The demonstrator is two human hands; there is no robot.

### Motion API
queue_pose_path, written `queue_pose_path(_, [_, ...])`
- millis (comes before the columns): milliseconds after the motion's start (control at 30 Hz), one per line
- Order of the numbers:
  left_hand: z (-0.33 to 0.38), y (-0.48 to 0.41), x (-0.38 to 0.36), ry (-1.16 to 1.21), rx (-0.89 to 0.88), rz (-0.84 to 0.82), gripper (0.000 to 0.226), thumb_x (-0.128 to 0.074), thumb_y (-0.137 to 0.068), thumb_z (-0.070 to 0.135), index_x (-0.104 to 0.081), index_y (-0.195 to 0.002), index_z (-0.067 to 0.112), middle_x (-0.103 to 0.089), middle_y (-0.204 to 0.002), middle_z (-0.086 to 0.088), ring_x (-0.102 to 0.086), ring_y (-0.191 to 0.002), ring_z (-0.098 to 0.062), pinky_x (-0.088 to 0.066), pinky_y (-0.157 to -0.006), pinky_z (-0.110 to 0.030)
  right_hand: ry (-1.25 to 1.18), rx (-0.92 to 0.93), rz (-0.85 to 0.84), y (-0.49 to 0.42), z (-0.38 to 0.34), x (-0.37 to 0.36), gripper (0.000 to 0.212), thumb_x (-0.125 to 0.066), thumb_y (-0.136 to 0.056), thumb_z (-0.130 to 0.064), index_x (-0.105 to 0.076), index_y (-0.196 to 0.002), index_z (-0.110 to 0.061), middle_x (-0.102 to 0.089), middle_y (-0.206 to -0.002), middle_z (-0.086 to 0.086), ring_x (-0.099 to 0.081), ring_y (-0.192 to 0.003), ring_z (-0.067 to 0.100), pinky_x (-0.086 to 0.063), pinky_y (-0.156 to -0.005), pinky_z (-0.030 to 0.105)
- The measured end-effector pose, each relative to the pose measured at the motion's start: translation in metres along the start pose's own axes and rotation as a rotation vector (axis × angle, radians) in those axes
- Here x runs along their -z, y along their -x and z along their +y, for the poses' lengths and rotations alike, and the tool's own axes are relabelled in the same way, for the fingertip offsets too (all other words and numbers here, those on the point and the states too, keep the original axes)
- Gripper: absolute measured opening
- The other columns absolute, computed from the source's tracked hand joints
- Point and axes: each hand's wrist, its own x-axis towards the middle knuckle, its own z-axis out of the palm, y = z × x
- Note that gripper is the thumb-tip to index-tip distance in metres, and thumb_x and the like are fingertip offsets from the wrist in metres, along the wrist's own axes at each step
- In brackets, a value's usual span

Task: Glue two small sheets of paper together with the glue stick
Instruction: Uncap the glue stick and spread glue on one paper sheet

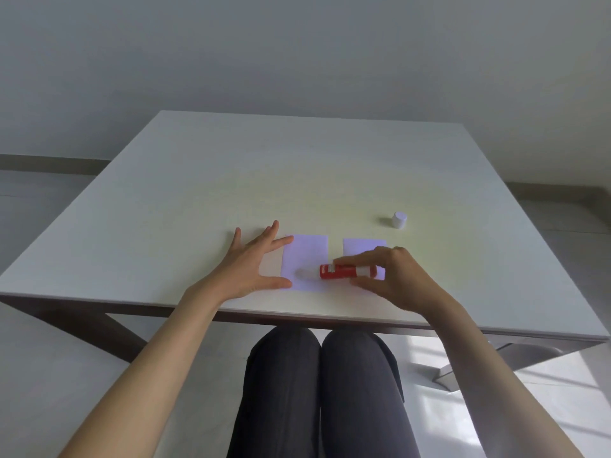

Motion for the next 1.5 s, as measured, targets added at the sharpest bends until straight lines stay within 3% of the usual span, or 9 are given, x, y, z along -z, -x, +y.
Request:
queue_pose_path(100, [-0.001,0.0,-0.001,0.038,0.013,0.009,0.099,-0.07,-0.075,0.046,-0.006,-0.15,0.03,-0.01,-0.123,0.063,0.021,-0.104,0.043,0.032,-0.096,-0.009,0.086,-0.096,0.135,-0.002,0.003,0.003,0.034,-0.065,-0.083,-0.02,-0.066,-0.111,-0.04,-0.068,-0.079,0.006,-0.052,-0.068,0.029,-0.052,-0.071,0.044])
queue_pose_path(267, [-0.002,0.0,-0.002,0.037,0.024,-0.004,0.094,-0.069,-0.075,0.048,-0.011,-0.148,0.037,-0.011,-0.142,0.042,0.016,-0.115,0.037,0.026,-0.107,-0.027,0.021,-0.005,-0.102,0.015,0.001,0.014,0.034,-0.071,-0.079,-0.023,-0.067,-0.105,-0.045,-0.072,-0.089,-0.021,-0.061,-0.078,0.018,-0.048,-0.081,0.028])
queue_pose_path(433, [0.0,0.001,0.0,0.048,0.034,0.002,0.088,-0.069,-0.075,0.047,-0.012,-0.142,0.048,-0.014,-0.148,0.035,0.006,-0.132,0.021,0.026,-0.107,-0.027,0.023,-0.159,0.153,-0.004,0.011,0.008,0.034,-0.066,-0.082,-0.017,-0.067,-0.111,-0.036,-0.071,-0.08,0.015,-0.054,-0.07,0.032,-0.049,-0.072,0.04])
queue_pose_path(800, [0.0,0.001,-0.001,0.061,0.037,-0.001,0.084,-0.069,-0.074,0.05,-0.005,-0.128,0.064,-0.021,-0.153,0.026,0.001,-0.143,0.006,0.021,-0.114,-0.04,0.035,-0.08,0.115,-0.012,0.0,0.006,0.033,-0.071,-0.079,-0.019,-0.069,-0.11,-0.032,-0.066,-0.068,-0.01,-0.048,-0.064,0.022,-0.036,-0.058,0.017])
queue_pose_path(900, [-0.001,0.001,-0.001,0.075,0.028,0.007,0.092,-0.069,-0.074,0.05,-0.006,-0.141,0.051,-0.025,-0.151,0.028,0.0,-0.143,0.007,0.021,-0.114,-0.039,0.083,-0.083,0.163,-0.021,-0.007,-0.005,0.034,-0.068,-0.081,-0.02,-0.068,-0.113,-0.029,-0.075,-0.089,0.003,-0.051,-0.067,0.021,-0.039,-0.065,0.025])
queue_pose_path(1167, [0.0,0.0,-0.001,0.048,0.008,0.008,0.087,-0.072,-0.074,0.044,-0.021,-0.145,0.04,-0.026,-0.149,0.029,0.0,-0.143,0.006,0.022,-0.113,-0.038,-0.059,-0.079,0.097,-0.004,-0.009,-0.015,0.033,-0.068,-0.081,-0.021,-0.067,-0.11,-0.037,-0.068,-0.073,0.008,-0.052,-0.065,0.027,-0.046,-0.066,0.031])
queue_pose_path(1233, [-0.001,0.001,-0.002,0.037,0.0,0.012,0.086,-0.071,-0.075,0.044,-0.021,-0.145,0.041,-0.022,-0.147,0.032,0.003,-0.139,0.012,0.021,-0.114,-0.038,-0.18,-0.119,0.216,-0.001,-0.005,-0.007,0.031,-0.07,-0.081,-0.019,-0.069,-0.109,-0.033,-0.069,-0.076,0.0,-0.05,-0.062,0.015,-0.04,-0.061,0.015])
queue_pose_path(1333, [-0.002,0.003,-0.002,0.041,-0.003,0.029,0.085,-0.071,-0.075,0.044,-0.02,-0.144,0.043,-0.014,-0.142,0.038,0.002,-0.136,0.019,0.019,-0.115,-0.035,-0.757,-0.225,0.342,0.004,-0.004,0.002,0.026,-0.067,-0.083,-0.024,-0.07,-0.109,-0.026,-0.074,-0.086,0.006,-0.045,-0.056,0.01,-0.038,-0.06,0.018])
queue_pose_path(1500, [0.005,0.004,0.003,0.094,-0.022,0.06,0.086,-0.07,-0.076,0.04,-0.015,-0.143,0.042,-0.011,-0.151,0.028,-0.005,-0.143,0.005,0.015,-0.117,-0.04,-1.505,-0.362,0.215,0.007,-0.01,-0.009,0.034,-0.061,-0.077,-0.029,-0.065,-0.11,-0.019,-0.075,-0.099,0.001,-0.046,-0.053,0.01,-0.04,-0.053,0.018])
